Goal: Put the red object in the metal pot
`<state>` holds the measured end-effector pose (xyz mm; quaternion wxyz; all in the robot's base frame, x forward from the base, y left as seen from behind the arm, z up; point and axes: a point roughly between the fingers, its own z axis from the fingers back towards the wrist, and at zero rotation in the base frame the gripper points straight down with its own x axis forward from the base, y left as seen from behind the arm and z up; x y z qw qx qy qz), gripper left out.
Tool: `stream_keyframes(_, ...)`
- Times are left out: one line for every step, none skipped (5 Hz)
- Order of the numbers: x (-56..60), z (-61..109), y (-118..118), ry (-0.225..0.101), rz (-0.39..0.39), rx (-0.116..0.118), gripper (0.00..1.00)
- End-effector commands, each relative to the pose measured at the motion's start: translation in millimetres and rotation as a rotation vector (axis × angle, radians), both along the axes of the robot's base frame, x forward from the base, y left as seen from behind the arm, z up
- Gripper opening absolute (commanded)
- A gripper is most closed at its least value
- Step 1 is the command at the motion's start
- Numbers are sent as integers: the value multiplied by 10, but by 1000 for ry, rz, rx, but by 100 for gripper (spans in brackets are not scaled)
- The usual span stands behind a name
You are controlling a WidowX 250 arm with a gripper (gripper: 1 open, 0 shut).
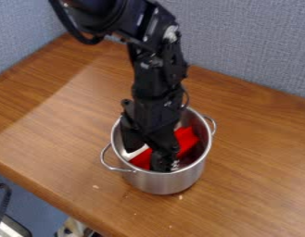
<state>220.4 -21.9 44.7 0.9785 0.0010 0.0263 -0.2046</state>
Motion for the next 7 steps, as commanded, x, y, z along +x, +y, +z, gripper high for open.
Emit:
stream_keyframes(82, -32, -19, -22, 23, 4, 100)
stream_keyframes(131, -79, -75, -21, 38, 7, 100)
stream_keyframes(180, -144, -101, -23, 107, 11, 100)
stream_keyframes(206, -138, -101, -27, 180, 17, 0)
stream_keyframes(135, -135, -117, -31, 209, 19, 0)
stream_keyframes(60, -129, -133, -36, 236, 21, 0)
stream_keyframes(-18, -129, -151, -37, 266, 21, 0)
